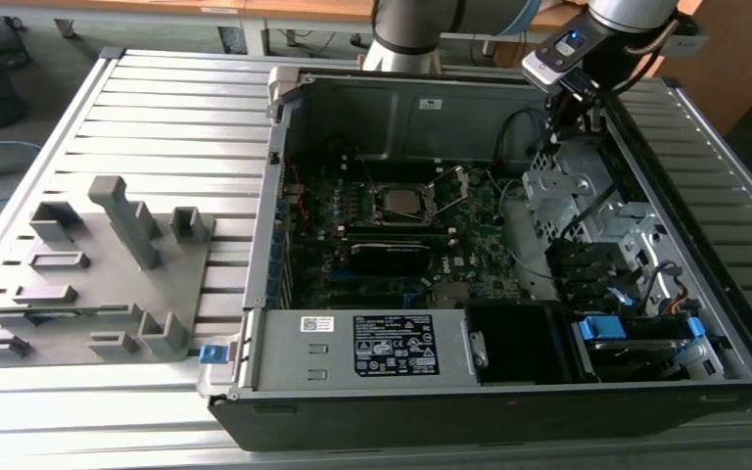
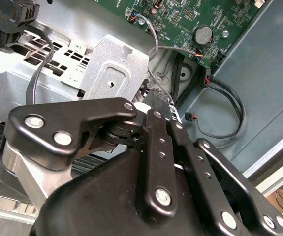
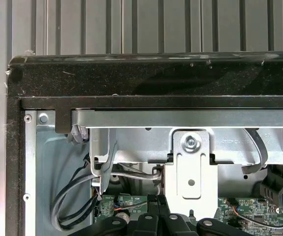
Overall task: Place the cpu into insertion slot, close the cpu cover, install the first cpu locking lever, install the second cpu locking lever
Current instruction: 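Close the cpu cover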
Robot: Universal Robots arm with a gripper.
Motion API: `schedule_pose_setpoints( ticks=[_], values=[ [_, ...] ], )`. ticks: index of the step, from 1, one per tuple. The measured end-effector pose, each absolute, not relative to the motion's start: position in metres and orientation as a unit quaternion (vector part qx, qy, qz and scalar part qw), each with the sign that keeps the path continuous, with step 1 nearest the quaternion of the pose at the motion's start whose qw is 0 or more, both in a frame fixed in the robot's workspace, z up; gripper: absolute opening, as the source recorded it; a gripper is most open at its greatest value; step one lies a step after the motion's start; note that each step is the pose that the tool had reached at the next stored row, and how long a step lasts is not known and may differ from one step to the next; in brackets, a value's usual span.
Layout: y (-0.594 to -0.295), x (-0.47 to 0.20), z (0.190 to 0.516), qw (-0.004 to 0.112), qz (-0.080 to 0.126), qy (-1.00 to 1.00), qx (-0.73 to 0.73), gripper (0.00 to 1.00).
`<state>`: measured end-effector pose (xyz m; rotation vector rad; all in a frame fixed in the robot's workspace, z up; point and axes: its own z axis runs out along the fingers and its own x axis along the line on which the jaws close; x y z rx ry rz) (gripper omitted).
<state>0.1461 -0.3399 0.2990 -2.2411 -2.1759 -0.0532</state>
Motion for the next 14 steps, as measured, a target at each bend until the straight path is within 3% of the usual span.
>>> schedule_pose_setpoints(
  ticks=[14],
  values=[
    [-0.341,0.12,0.294,0.009,-0.017,-0.696,-0.717,0.1]
  ],
)
